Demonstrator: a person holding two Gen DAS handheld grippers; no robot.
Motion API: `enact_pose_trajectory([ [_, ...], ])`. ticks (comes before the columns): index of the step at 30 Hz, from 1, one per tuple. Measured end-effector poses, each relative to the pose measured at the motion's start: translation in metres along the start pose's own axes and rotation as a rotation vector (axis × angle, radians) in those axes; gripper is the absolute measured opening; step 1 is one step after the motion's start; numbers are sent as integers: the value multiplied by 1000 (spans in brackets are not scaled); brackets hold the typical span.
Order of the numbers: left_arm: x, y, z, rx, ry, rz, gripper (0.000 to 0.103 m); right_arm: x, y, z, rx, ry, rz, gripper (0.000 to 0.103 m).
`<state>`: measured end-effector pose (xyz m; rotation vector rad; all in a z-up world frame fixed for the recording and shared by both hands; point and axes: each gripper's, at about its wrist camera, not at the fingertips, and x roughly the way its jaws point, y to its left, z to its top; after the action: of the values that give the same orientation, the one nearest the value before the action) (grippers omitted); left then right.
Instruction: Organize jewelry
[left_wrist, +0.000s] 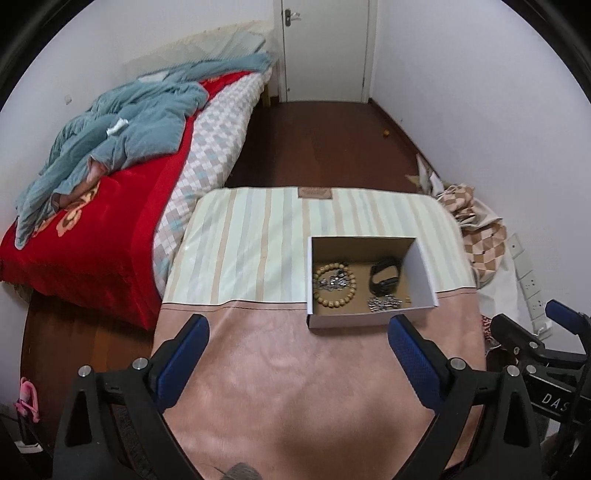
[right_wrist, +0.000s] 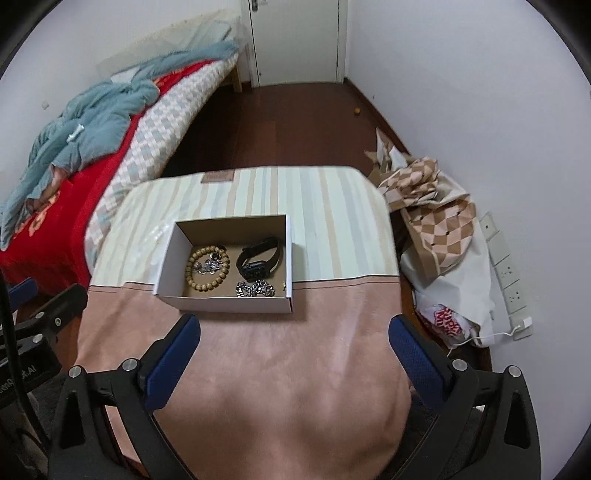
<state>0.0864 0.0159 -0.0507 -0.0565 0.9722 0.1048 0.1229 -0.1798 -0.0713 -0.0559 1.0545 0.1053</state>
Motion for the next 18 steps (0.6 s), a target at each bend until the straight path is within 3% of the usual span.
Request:
enact_pose_trajectory([
  [8, -74, -7, -8, 11, -93, -32, 99, -92, -9, -13, -2, -126, -5, 103],
  [18, -127, -11, -15, 10, -115, -60, 99, -178, -13, -28, -13, -230, -3, 103],
])
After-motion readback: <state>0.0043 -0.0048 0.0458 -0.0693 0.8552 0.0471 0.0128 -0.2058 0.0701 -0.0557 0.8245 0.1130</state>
